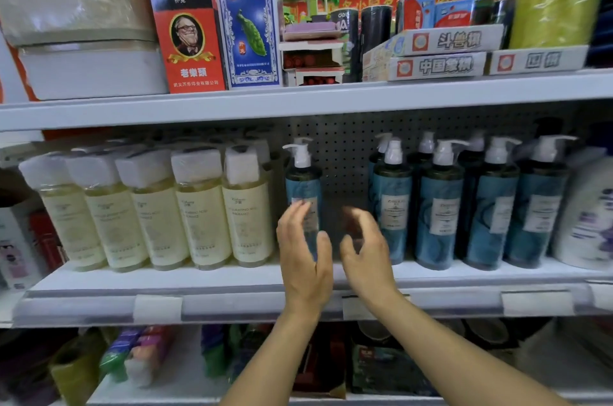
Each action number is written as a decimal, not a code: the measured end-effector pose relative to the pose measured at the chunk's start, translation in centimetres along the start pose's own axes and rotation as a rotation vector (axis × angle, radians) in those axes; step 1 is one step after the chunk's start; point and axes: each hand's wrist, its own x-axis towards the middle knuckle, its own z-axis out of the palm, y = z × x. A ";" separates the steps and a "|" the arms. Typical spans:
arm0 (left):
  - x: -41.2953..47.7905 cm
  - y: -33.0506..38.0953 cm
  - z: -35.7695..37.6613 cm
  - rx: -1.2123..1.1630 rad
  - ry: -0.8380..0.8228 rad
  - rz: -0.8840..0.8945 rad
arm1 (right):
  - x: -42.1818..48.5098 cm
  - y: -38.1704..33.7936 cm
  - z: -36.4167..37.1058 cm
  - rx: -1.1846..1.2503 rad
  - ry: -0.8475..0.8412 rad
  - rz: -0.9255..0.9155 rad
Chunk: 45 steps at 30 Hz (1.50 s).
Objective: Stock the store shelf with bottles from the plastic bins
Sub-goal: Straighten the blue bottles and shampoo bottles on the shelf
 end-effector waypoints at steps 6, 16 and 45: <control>-0.5 3.2 4.3 -0.155 -0.343 -0.308 | -0.8 1.2 -3.6 0.033 0.281 -0.068; 2.4 3.0 8.3 -0.242 -0.663 -0.676 | -0.7 1.7 -5.7 0.179 0.038 0.351; 1.7 -0.1 7.3 -0.311 -0.453 -0.542 | 5.5 2.4 -4.0 0.261 -0.050 0.430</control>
